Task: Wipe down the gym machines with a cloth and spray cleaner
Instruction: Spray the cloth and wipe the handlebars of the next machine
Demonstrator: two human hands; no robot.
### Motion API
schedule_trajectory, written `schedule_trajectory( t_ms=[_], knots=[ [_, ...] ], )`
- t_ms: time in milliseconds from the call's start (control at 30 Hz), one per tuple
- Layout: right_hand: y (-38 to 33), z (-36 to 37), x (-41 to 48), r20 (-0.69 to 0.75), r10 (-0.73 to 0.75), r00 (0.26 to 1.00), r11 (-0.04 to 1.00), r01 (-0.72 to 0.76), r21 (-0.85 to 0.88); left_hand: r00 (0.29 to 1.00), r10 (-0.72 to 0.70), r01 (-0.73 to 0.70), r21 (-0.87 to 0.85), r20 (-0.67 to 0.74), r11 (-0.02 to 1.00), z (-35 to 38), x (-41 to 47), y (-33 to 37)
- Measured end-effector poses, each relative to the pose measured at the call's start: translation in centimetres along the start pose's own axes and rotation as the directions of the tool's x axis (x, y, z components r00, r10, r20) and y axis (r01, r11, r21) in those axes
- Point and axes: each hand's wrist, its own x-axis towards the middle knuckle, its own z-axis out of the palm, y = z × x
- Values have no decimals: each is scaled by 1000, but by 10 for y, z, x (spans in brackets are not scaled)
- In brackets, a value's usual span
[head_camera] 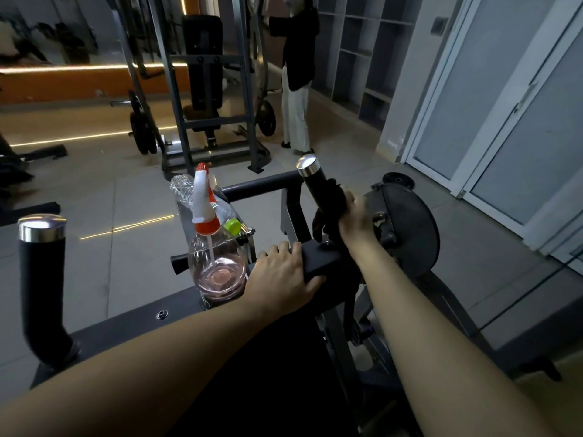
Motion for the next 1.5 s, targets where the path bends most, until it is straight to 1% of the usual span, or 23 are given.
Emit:
schedule_trajectory(
  t_ms=[67, 133, 200, 233, 300, 333, 367, 433, 467, 500, 533, 600, 633, 700, 800, 900, 1033, 1133, 1233, 1300, 1333, 1400, 1500],
  knots=[
    [18, -5, -14, -79, -3, 997, 993, -7, -120, 1000, -2, 2, 7, 0, 1000, 0, 0, 1],
    [42, -11, -31, -125, -76, 989, 944, 32, -327, 1000, -2, 2, 6, 3, 1000, -1, -1, 1],
    [47, -16, -44, -102, -139, 985, 815, 55, -577, 1000, 5, -5, 2, 7, 1000, -2, 0, 0],
    [42, -20, -46, -58, -120, 991, 732, 49, -679, 1000, 9, -9, -3, 6, 1000, -2, -1, 1],
    [26, -31, -44, 52, 10, 999, 576, 37, -817, 1000, 12, -12, -12, 6, 1000, -1, -1, 0],
    [17, -38, -41, 62, 70, 996, 541, 14, -841, 1000, 12, -12, -12, 5, 1000, -1, -1, 1],
    [12, -45, -35, 32, 78, 996, 563, -18, -826, 1000, 13, -13, -12, 0, 1000, -1, -1, 0],
    [4, -55, -24, -109, 7, 994, 699, -83, -711, 1000, 11, -11, -10, -6, 1000, -1, -1, 0],
    [2, -56, -18, -138, -19, 990, 741, -79, -667, 1000, 8, -8, -7, -9, 1000, -1, 0, 0],
    [0, -55, -12, -96, 11, 995, 777, -68, -626, 1000, 5, -5, -7, -12, 1000, -1, 0, 1],
    [-1, -51, -10, 15, 97, 995, 819, -72, -569, 1000, 3, -3, -8, -12, 1000, 0, 1, 1],
    [2, -43, -12, 281, 296, 913, 900, -168, -402, 1000, 3, -3, -9, -12, 1000, 1, 1, 0],
    [4, -43, -14, 361, 332, 871, 910, -195, -365, 1000, 3, -3, -10, -14, 1000, 1, 1, 1],
    [8, -48, -12, 436, 298, 849, 914, -121, -388, 1000, 1, -1, -6, -17, 1000, 2, 2, 1],
    [7, -50, -7, 488, 251, 836, 883, 8, -469, 1000, -1, 1, 2, -15, 1000, 3, 2, 0],
    [3, -43, -5, 455, 210, 865, 772, 138, -620, 1000, -4, 4, 1, -12, 1000, 4, 3, 0],
    [1, -40, -14, 294, 236, 926, 589, 104, -802, 1000, -3, 3, 0, 7, 1000, 2, 3, 1],
    [-1, -29, -46, 174, 164, 971, 482, 75, -873, 1000, -2, 2, 15, 6, 1000, 1, 2, 1],
    [-8, -13, -83, 226, 3, 974, 433, 202, -879, 1000, 8, -8, 6, 6, 1000, 1, 1, 1],
    [-8, -2, -89, 287, -147, 946, 435, 323, -841, 1000, 4, -4, -17, 7, 1000, 0, 1, 0],
    [-7, 4, -87, 326, -189, 926, 429, 376, -821, 1000, 7, -7, -23, 6, 1000, -1, 1, 0],
    [-5, 14, -79, 419, -173, 891, 415, 452, -790, 999, 34, -34, 3, 1, 999, -2, -1, 0],
    [-9, 22, -65, 486, 17, 874, 445, 429, -786, 999, 39, -39, -6, 3, 999, -2, -2, 0]
  ],
)
